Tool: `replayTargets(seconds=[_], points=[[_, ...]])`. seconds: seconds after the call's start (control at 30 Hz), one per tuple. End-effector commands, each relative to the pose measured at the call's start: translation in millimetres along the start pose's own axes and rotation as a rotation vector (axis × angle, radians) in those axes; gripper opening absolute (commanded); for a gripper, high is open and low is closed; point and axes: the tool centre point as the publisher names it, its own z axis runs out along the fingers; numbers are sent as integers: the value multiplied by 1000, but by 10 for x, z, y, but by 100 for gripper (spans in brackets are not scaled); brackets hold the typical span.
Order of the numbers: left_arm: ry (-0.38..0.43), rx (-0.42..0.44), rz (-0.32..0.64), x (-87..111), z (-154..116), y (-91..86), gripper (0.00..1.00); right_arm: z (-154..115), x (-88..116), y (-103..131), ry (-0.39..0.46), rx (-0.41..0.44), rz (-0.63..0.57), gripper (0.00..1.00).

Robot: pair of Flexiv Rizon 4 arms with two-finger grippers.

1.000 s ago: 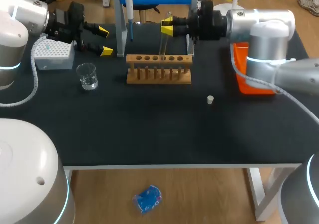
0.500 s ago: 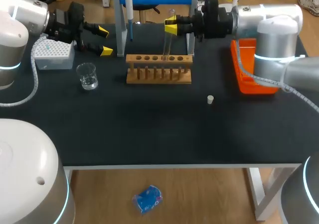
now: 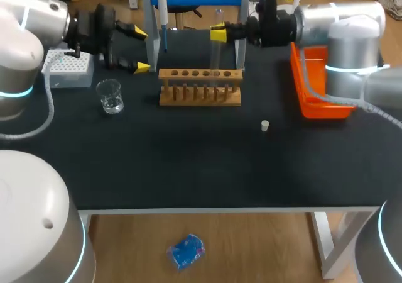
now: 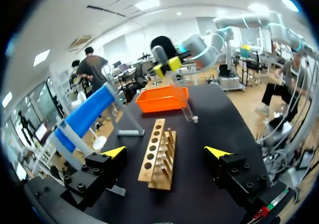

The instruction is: Invert the test tube, pick up the pipette, mount the tip to pipette, aspirate from beaker and dispense into the tube, eject the tip, return the pipette, and cap with the stopper.

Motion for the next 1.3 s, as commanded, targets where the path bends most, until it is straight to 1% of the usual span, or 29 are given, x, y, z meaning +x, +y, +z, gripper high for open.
replayTargets(seconds=[0.03,0.43,0.47,0.5,0.53,0.57,0.6,0.63,0.67,0.7,0.73,0.8,0.83,0.9,0.93,1.3], points=[[-208,-11,344,251,-27,-48,100,-76,100,41,28,113,335,0],[-208,-11,344,251,-27,-48,100,-76,100,41,28,113,335,0],[-267,-68,420,272,-37,-76,100,-61,119,50,24,113,405,0],[-298,-130,529,317,-36,-103,100,-57,129,54,24,129,419,0],[-324,-57,573,388,-58,-157,100,-43,155,64,22,131,463,0],[-353,-42,604,422,-71,-181,100,-37,178,75,27,116,530,0],[-375,-53,686,479,-77,-203,100,-35,190,85,29,120,536,0],[-406,-57,770,552,-85,-226,100,-33,217,99,20,114,584,0],[-418,-54,805,588,-90,-242,100,-30,243,108,21,115,629,0],[-442,-32,854,643,-101,-267,100,-30,265,109,23,117,643,0],[-466,-59,946,718,-110,-303,100,-24,312,108,16,125,705,0],[-495,-38,1008,798,-129,-348,100,-16,373,104,13,128,782,0],[-544,-49,1069,853,-147,-388,100,-18,424,95,1,150,865,0],[-588,-96,1111,886,-150,-409,100,-3,510,69,4,190,923,0],[-638,-161,1121,879,-143,-408,100,10,562,59,-10,205,957,0],[-638,-161,1121,879,-143,-408,100,10,562,59,-10,205,957,0]])
